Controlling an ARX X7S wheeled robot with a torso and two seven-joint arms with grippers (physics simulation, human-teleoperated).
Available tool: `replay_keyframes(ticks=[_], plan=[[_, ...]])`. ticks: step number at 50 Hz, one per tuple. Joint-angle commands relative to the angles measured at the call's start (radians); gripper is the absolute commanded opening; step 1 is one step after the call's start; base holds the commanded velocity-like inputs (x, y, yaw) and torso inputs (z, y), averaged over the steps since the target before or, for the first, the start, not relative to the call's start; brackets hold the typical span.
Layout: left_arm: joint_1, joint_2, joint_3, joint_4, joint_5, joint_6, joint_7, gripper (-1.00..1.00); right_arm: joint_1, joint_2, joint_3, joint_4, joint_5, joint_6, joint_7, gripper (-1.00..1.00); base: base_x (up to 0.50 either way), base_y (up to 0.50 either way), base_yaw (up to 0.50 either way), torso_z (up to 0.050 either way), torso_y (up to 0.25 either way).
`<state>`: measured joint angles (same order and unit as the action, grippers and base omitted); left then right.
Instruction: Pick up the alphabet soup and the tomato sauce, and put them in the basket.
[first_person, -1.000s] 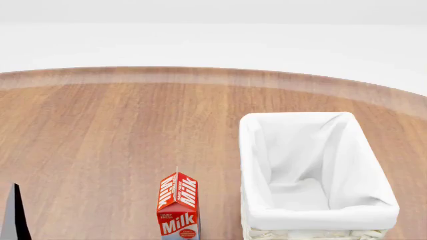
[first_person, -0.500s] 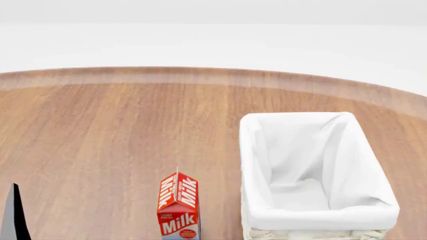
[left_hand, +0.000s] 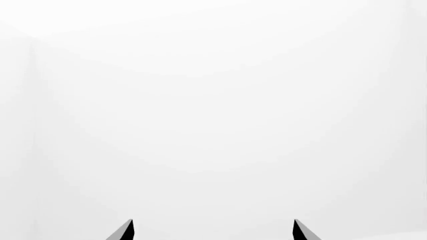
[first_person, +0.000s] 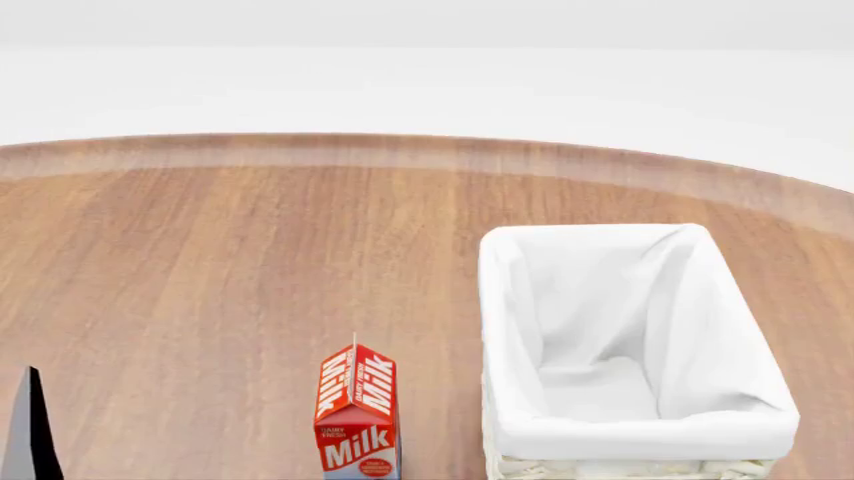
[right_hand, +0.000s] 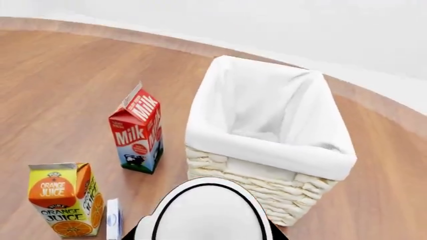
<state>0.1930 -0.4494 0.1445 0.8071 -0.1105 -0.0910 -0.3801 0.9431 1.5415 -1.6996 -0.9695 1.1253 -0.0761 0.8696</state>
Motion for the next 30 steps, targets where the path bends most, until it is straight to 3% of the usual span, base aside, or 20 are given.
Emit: replay_keyframes(ticks=[1, 18, 30], plan=[[0.001, -0.004, -0.002, -0.002, -0.005, 0.004, -0.002, 1.0, 0.232, 0.029, 0.188, -0.078, 0.151, 0.148, -0.007, -1.0, 0.0, 0.0, 0.0, 0.0, 0.0], [-0.004, -0.014, -0.01, 0.024, -0.016, -0.022, -0.008, 1.0, 0.544, -0.019, 0.51, -0.076, 0.593, 0.396, 0.022, -1.0, 0.0, 0.0, 0.0, 0.0, 0.001], [0.0, -0.018, -0.01, 0.025, -0.016, -0.018, -0.01, 1.0, 0.714, -0.173, 0.619, 0.064, 0.752, 0.524, 0.097, -1.0, 0.0, 0.0, 0.0, 0.0, 0.001]])
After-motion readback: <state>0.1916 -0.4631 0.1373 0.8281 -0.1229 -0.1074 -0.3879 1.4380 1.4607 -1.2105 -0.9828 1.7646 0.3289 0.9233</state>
